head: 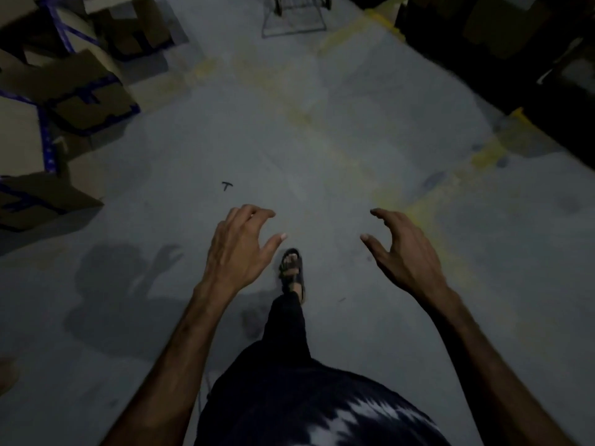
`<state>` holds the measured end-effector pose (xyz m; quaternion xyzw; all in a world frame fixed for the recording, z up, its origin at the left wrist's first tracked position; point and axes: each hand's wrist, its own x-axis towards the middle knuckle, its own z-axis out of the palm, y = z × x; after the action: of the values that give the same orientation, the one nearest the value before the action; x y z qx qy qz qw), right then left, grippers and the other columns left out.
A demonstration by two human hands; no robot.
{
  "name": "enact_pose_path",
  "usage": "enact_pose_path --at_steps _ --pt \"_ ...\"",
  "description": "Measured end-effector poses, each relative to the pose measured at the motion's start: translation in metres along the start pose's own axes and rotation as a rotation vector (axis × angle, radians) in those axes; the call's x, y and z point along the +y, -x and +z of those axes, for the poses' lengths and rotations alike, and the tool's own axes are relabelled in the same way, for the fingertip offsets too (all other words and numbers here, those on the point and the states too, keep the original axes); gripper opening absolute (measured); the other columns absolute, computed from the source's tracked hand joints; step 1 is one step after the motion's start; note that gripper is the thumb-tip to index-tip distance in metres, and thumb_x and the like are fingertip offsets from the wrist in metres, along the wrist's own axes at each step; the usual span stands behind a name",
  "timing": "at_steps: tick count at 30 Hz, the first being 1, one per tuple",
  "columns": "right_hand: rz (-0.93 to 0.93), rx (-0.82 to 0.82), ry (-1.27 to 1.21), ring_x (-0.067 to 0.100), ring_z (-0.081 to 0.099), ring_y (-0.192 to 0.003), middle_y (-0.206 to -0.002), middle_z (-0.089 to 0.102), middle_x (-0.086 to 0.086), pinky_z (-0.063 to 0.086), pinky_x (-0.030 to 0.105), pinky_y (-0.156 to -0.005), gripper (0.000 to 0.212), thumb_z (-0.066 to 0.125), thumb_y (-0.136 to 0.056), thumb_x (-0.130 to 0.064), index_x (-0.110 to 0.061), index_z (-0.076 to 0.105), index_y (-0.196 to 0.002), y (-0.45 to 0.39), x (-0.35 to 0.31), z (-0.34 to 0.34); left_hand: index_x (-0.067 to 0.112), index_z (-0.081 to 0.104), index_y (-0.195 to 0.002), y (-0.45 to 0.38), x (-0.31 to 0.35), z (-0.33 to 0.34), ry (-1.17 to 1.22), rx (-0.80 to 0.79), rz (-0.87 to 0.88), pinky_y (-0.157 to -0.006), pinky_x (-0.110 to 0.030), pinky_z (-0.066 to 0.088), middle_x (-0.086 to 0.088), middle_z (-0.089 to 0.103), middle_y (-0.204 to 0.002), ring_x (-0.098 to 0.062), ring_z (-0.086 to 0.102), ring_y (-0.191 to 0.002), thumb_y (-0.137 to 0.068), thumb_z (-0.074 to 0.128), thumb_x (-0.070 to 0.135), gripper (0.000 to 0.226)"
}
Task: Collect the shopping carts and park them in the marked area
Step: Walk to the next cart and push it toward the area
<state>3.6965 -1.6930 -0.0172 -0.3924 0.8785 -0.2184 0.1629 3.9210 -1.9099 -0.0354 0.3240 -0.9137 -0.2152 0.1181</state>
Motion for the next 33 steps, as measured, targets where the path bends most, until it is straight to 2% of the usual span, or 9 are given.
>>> enact_pose_path --at_steps 6,13,16,23,27,33 --pt "0.028 -0.048 0.018 0.025 0.047 -0.143 -0.160 0.046 0.002 0.043 0.043 -0.110 0.064 0.055 -0.104 -0.053 -0.024 0.038 -0.159 -0.162 -0.005 -0.027 0.014 0.064 -0.141 -0.178 -0.027 0.013 0.068 -0.062 -0.041 -0.098 -0.048 0.049 -0.008 0.065 -0.137 -0.031 0.059 -0.123 -0.097 0.057 0.059 0.063" --pt "0.108 0.066 -0.122 0.020 0.052 -0.137 -0.152 0.054 -0.002 0.046 0.041 -0.105 0.061 0.059 -0.103 -0.048 -0.027 0.040 -0.157 -0.342 -0.008 -0.071 0.020 0.060 -0.145 -0.379 -0.027 0.002 0.011 -0.182 0.066 -0.101 -0.045 0.045 -0.003 0.064 -0.140 -0.026 0.056 -0.126 -0.099 0.056 0.059 0.061" --pt "0.154 0.077 -0.170 0.019 0.053 -0.136 -0.151 0.055 -0.003 0.045 0.039 -0.106 0.061 0.059 -0.103 -0.047 -0.027 0.040 -0.157 -0.409 0.011 -0.076 0.021 0.060 -0.145 -0.460 -0.029 0.014 -0.014 -0.217 0.091 -0.101 -0.043 0.045 -0.001 0.064 -0.140 -0.025 0.057 -0.127 -0.099 0.056 0.058 0.059" --pt "0.188 0.027 -0.192 0.020 0.057 -0.131 -0.146 0.058 -0.004 0.047 0.039 -0.101 0.060 0.061 -0.102 -0.048 -0.030 0.041 -0.156 -0.601 0.083 -0.092 0.022 0.058 -0.148 -0.643 -0.027 0.059 -0.041 -0.292 0.017 -0.101 -0.042 0.047 0.001 0.064 -0.140 -0.024 0.058 -0.126 -0.099 0.048 0.065 0.065" --pt "0.150 0.003 -0.170 0.021 0.058 -0.131 -0.147 0.059 -0.002 0.048 0.038 -0.098 0.061 0.059 -0.102 -0.049 -0.028 0.042 -0.156 -0.729 0.104 -0.135 0.024 0.055 -0.151 -0.760 -0.008 0.054 0.009 -0.246 -0.040 -0.109 -0.046 0.047 0.002 0.062 -0.144 -0.023 0.056 -0.130 -0.100 0.051 0.064 0.065" --pt "0.024 -0.031 -0.067 0.021 0.058 -0.131 -0.148 0.058 -0.004 0.049 0.040 -0.099 0.061 0.060 -0.101 -0.051 -0.029 0.041 -0.156 -0.927 0.106 -0.195 0.021 0.056 -0.150 -0.927 0.000 0.045 0.044 -0.146 -0.096 -0.109 -0.044 0.047 -0.001 0.061 -0.143 -0.024 0.054 -0.131 -0.100 0.055 0.057 0.062"
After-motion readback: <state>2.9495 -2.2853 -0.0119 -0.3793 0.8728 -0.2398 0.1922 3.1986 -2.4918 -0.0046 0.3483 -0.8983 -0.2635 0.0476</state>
